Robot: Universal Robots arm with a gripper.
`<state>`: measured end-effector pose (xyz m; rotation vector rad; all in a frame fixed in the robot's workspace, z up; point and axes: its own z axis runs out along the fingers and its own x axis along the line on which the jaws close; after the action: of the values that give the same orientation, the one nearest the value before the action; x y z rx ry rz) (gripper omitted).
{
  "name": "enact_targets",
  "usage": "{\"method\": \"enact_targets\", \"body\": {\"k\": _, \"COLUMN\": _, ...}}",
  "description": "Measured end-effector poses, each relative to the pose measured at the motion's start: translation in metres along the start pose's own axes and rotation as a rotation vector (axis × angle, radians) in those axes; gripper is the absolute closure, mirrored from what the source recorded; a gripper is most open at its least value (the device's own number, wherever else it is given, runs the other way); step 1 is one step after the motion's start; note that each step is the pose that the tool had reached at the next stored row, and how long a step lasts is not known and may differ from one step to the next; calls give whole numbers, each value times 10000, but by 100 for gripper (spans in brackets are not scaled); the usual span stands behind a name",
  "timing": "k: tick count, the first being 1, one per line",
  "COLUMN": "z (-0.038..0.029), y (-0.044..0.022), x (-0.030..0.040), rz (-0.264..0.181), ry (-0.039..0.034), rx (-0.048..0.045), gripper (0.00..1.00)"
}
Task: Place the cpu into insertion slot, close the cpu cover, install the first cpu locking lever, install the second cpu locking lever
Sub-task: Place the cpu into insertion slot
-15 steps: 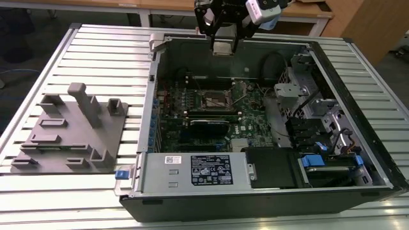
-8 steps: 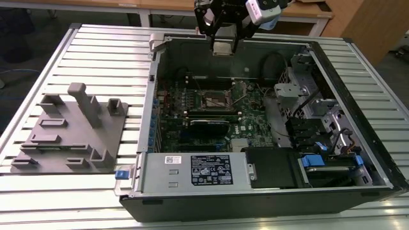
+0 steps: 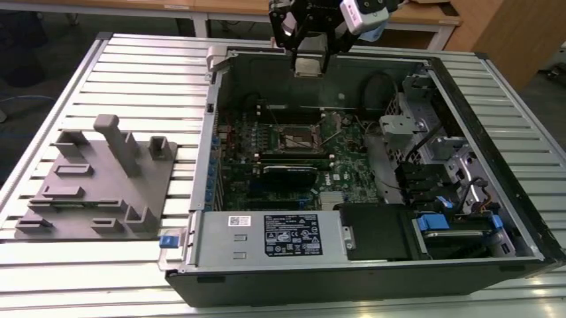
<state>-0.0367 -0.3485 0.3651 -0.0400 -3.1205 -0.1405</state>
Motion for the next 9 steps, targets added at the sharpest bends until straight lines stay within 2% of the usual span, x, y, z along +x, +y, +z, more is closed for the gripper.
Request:
{"method": "enact_targets", "body": {"k": 5, "z": 45, "y": -4, "x": -1, "rz": 0, "ry": 2, "rx": 3, "gripper": 46}}
{"method": "enact_targets", "body": {"k": 9, "z": 48, "y": -5, "x": -1, "rz": 0, "ry": 1, "rx": 3, "gripper": 46}}
